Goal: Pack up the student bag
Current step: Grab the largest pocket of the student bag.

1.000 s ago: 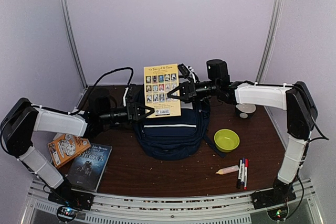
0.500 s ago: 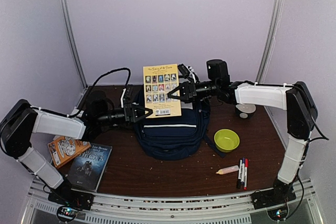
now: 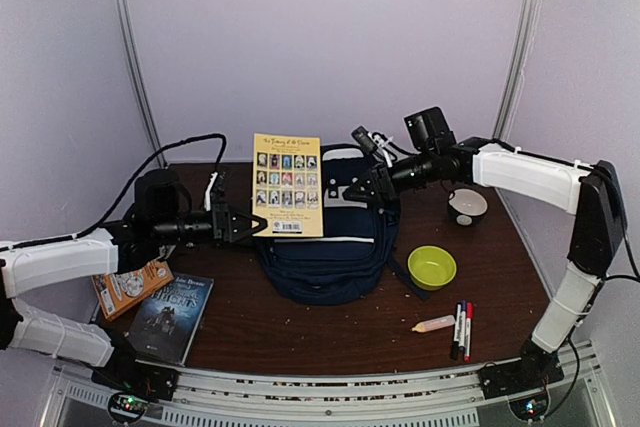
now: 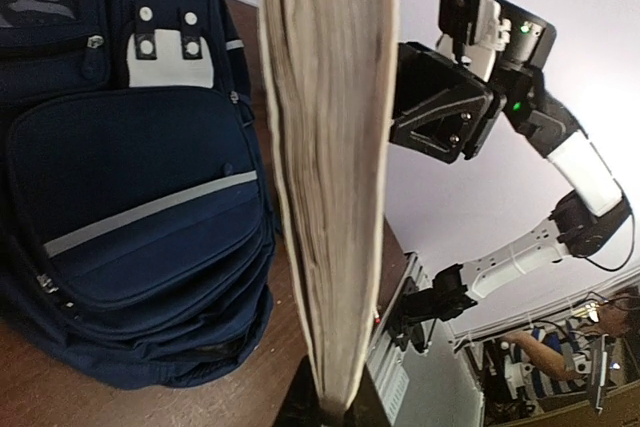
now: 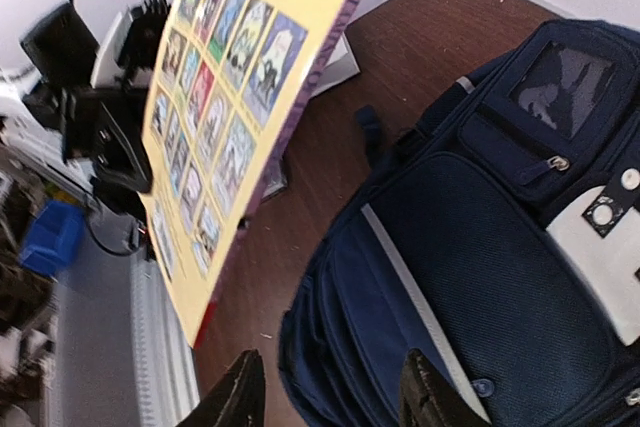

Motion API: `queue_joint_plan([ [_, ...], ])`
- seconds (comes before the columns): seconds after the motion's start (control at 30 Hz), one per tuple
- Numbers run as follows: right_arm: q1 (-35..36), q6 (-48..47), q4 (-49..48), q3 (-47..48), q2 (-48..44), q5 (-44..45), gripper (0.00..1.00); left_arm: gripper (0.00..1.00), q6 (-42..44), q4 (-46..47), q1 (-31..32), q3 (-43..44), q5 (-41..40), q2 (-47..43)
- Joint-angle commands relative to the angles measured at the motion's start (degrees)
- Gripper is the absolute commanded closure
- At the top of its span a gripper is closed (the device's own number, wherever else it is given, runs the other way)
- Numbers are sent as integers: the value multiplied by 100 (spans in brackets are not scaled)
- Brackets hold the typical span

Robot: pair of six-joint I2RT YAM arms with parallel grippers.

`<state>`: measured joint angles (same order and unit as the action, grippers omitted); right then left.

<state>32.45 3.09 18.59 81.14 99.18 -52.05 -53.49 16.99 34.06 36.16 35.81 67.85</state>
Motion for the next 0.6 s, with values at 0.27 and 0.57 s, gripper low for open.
queue_joint_plan([
  [0.27,1611,-3667,1771,-292,185,2914,75,100,1069,-3994,-405,589,-795,-1282],
  [0.57,1966,-3966,1861,-60,814,3147,70,100,1052,-4671,-598,401,-938,-1936],
])
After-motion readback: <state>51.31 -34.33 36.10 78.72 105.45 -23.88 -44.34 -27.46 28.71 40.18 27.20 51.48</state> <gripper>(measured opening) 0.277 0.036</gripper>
